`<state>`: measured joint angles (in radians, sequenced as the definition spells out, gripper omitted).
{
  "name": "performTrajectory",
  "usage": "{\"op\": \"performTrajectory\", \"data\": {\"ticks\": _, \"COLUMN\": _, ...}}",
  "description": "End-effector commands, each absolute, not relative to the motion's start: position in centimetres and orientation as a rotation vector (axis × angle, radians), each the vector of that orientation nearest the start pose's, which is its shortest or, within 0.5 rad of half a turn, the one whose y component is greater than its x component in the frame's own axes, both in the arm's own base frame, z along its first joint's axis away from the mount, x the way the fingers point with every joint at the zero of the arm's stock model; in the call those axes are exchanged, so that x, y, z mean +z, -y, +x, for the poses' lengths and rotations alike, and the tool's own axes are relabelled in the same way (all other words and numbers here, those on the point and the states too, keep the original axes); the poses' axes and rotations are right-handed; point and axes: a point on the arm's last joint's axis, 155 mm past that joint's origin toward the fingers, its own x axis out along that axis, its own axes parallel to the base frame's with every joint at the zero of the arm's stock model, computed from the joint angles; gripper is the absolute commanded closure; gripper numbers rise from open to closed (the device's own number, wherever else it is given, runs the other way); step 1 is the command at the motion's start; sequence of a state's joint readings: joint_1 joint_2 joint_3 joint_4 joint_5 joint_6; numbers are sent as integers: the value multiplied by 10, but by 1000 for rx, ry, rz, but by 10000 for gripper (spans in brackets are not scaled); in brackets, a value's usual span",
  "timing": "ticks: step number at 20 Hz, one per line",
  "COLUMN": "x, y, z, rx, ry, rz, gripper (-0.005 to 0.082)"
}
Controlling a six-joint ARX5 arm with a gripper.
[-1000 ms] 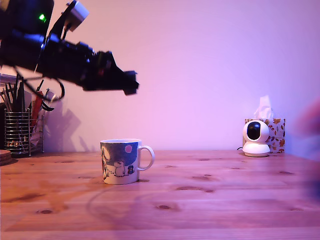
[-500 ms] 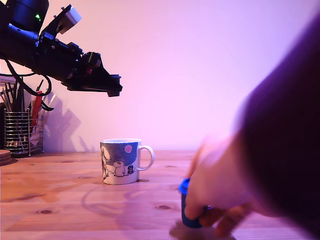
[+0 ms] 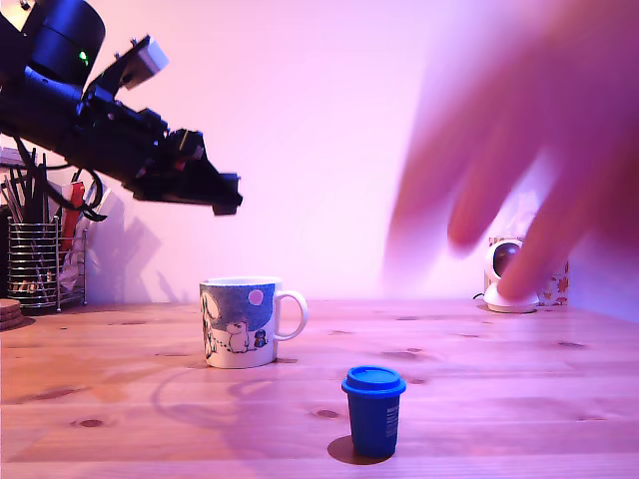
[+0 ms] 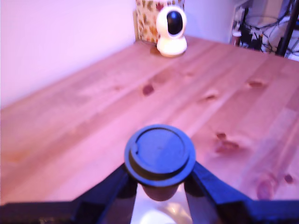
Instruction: Pick up the coffee capsules on the table and drop them inside the coffee cup
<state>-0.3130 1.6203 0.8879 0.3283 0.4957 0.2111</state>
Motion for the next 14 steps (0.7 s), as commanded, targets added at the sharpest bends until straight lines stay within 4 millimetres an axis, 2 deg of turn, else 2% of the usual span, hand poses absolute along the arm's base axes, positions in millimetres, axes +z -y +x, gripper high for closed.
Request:
{"op": "performTrajectory", "data": {"ticks": 1, "x": 162, "y": 228, "z": 424, "rx": -833, "ry": -340, "rz": 146, "gripper": 575}}
{"op": "performTrajectory", "data": {"ticks": 8, "x": 168, "y": 228, "z": 423, "rx": -821, "ry": -512, "rz": 67, "gripper": 576}}
{"op": "performTrajectory", "data": {"ticks": 14, "x": 166, "y": 226, "z": 421, "rx": -811, "ry": -572, "rz": 59, "gripper": 576}}
